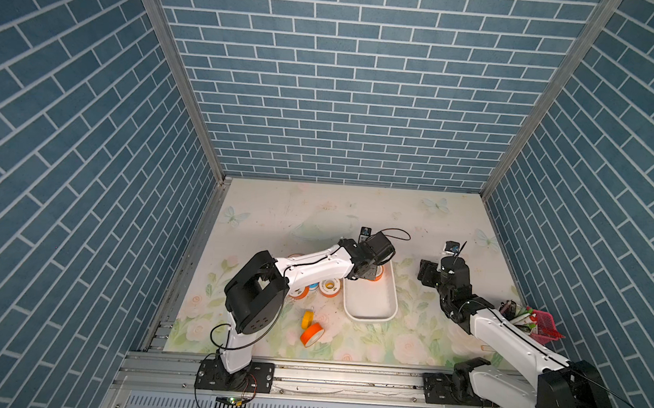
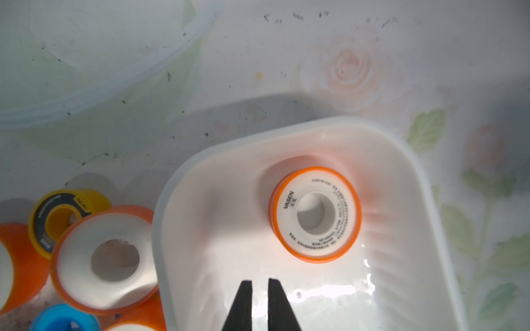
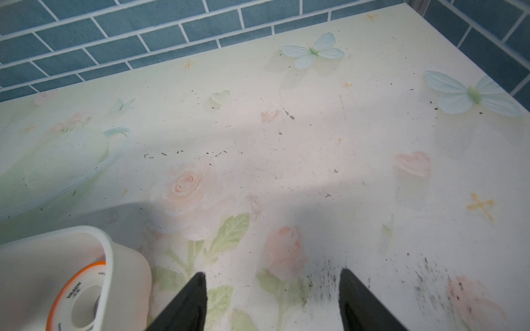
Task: Put the sealing tape into the storage box
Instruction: Place the sealing tape in the storage box, then pick up the sealing tape at the center of the board.
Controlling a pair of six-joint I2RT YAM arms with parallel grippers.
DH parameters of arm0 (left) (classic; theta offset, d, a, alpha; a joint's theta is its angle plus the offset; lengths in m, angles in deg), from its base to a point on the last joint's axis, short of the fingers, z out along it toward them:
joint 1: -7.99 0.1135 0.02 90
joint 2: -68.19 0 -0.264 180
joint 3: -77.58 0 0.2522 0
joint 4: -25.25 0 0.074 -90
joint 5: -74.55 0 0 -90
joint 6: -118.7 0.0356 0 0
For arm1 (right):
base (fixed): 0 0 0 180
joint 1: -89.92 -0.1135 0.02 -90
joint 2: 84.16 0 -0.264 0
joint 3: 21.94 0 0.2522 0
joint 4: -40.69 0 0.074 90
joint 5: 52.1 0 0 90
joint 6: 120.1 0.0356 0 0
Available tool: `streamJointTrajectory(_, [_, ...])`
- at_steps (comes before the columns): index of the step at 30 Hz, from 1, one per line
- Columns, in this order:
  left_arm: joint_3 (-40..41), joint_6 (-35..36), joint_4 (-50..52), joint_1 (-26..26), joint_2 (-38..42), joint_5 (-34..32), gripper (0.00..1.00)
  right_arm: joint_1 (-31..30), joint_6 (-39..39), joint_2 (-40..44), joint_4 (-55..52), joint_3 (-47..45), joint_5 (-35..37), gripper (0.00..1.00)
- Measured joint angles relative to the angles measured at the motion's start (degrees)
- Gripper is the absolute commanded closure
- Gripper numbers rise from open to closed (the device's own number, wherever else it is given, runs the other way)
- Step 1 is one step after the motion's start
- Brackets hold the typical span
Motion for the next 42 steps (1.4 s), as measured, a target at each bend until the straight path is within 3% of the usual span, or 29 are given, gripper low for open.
streamJointTrajectory(17, [-5.95,1.90,-0.22,0.00,-9.97,1.97,0.89,0.00,0.00,-0.13,0.00,0.00,-0.33,0.28])
streamJointTrajectory(22, [-7.72,2.62,-0.04,0.17,-10.25,2.10,0.82,0.00,0.00,-0.13,0.00,0.00,-0.66,0.28])
streamJointTrajectory(26, [-7.26,2.82,0.59,0.17,-9.44,1.42,0.69,0.00,0.00,-0.13,0.02,0.00,-0.79,0.26])
streamJointTrajectory(33, [-4.90,3.15,3.89,0.59,0.11,-2.23,0.55,0.00,-0.02,0.00,0.00,0.00,-1.09,0.26])
streamJointTrajectory(38, [2.29,3.80,4.39,3.13,14.80,-4.79,0.45,-0.61,-0.31,2.01,0.02,0.09,-4.22,0.25])
streamJointTrajectory(42, [12.35,4.70,4.57,9.77,28.92,-5.40,0.35,-4.68,-2.01,1.20,-3.37,5.86,-7.87,0.24])
